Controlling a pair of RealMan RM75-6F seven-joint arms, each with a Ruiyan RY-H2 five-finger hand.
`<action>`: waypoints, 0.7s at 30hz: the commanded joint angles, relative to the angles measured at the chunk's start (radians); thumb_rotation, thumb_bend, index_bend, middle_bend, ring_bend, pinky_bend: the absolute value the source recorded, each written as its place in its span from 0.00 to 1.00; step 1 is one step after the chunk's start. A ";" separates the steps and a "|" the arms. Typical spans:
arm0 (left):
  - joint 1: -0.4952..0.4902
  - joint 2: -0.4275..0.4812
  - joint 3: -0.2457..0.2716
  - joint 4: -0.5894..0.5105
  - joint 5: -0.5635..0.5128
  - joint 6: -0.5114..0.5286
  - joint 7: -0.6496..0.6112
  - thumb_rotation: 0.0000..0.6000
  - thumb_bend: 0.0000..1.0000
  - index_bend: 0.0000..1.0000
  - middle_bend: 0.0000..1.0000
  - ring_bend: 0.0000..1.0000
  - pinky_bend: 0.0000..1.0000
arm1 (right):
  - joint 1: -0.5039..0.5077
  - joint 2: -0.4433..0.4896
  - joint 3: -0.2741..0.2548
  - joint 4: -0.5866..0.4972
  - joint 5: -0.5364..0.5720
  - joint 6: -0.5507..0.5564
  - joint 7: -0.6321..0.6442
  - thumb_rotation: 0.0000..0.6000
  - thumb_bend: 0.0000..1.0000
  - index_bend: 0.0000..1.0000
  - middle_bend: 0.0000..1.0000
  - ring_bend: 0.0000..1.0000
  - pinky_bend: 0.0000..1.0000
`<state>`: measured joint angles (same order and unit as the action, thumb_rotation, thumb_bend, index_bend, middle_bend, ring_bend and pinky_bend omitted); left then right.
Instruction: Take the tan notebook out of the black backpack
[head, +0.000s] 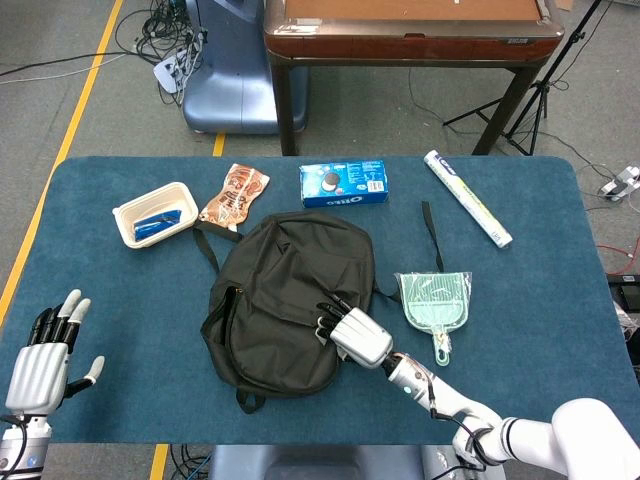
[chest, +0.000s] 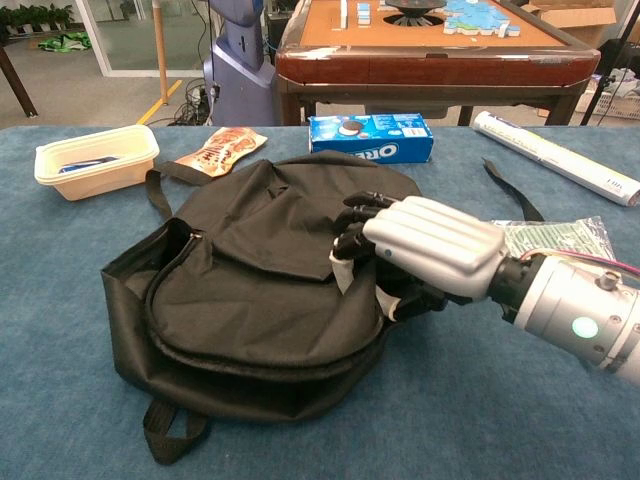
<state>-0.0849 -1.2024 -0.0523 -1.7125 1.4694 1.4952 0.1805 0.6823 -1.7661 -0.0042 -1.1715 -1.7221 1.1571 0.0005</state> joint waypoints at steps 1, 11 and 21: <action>-0.019 0.020 0.001 0.001 0.018 -0.026 -0.024 1.00 0.29 0.04 0.00 0.00 0.02 | -0.010 0.014 0.063 -0.061 0.089 -0.005 0.081 1.00 0.63 0.79 0.48 0.21 0.13; -0.135 0.085 -0.008 0.012 0.156 -0.118 -0.203 1.00 0.29 0.15 0.02 0.06 0.02 | -0.023 0.035 0.189 -0.207 0.294 -0.055 0.118 1.00 0.59 0.79 0.48 0.21 0.14; -0.332 -0.017 0.007 0.176 0.423 -0.155 -0.422 1.00 0.29 0.40 0.34 0.33 0.35 | -0.027 0.023 0.264 -0.249 0.434 -0.083 0.120 1.00 0.58 0.79 0.46 0.21 0.15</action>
<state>-0.3638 -1.1789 -0.0520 -1.5898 1.8361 1.3498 -0.1887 0.6567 -1.7386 0.2480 -1.4150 -1.3031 1.0778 0.1209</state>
